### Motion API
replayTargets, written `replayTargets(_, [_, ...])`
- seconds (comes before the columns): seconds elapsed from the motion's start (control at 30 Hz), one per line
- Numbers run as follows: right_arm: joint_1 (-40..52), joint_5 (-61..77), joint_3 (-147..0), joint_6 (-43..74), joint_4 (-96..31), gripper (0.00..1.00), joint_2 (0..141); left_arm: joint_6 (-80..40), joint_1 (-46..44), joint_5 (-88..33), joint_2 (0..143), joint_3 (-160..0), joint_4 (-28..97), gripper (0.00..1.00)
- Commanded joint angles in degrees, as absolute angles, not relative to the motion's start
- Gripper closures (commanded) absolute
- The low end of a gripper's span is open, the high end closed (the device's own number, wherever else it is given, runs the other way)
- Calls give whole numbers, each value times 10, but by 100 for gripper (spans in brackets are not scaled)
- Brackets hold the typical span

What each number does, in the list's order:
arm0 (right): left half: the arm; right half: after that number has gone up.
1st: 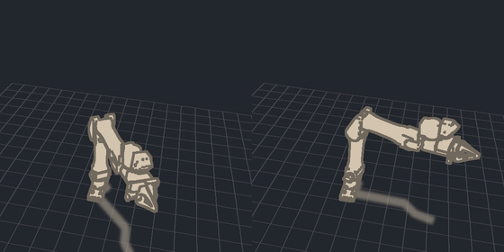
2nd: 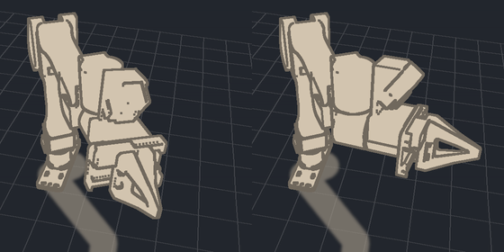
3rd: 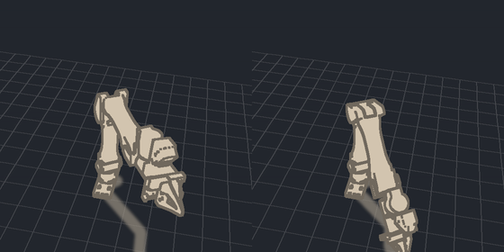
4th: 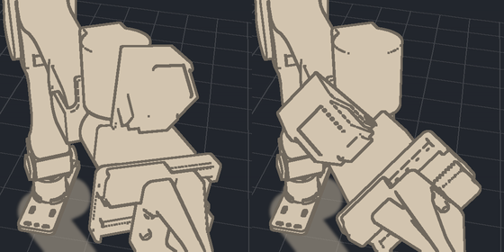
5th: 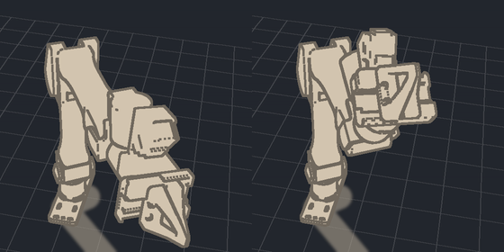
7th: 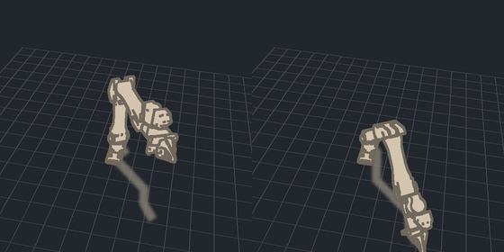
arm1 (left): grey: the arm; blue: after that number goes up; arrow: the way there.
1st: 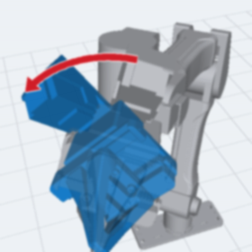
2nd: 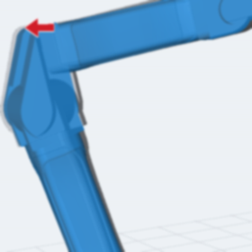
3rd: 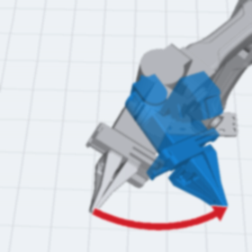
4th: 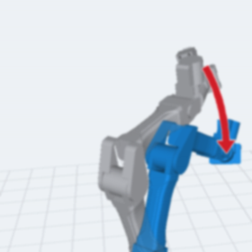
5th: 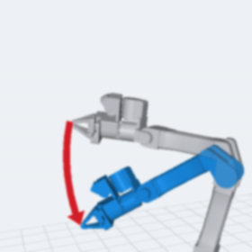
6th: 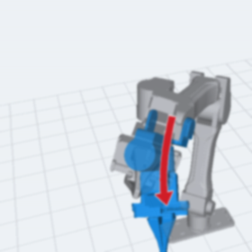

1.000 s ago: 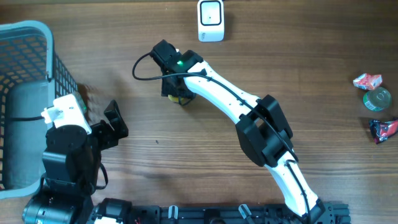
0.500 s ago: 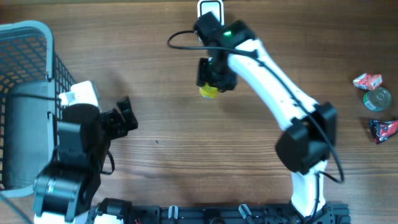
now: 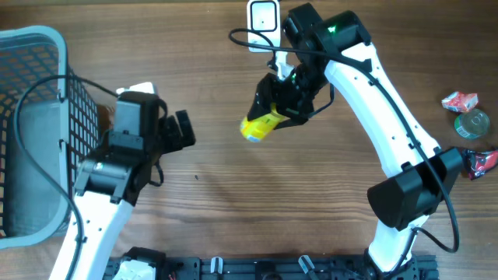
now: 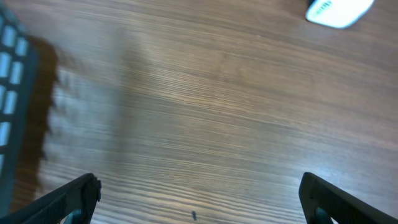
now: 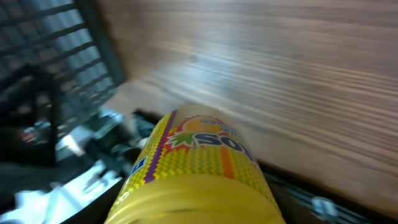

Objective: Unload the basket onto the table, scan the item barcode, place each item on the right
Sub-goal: 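Lift the Mentos bottle and hold it up at the white scanner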

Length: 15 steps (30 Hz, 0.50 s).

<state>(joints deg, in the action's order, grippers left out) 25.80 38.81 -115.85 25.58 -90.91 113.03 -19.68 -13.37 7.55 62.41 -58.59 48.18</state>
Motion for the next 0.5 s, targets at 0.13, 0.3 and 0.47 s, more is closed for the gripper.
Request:
replayTargets(0.13, [255, 473, -1162, 274, -916, 55, 1112, -200, -173, 75, 629, -593, 464, 0])
replayTargets(0.3, [255, 374, -1162, 263, -875, 59, 1112, -200, -173, 76, 629, -593, 465, 0])
replayTargets(0.47, [255, 131, -1162, 209, -658, 58, 1112, -200, -173, 76, 629, -593, 462, 0])
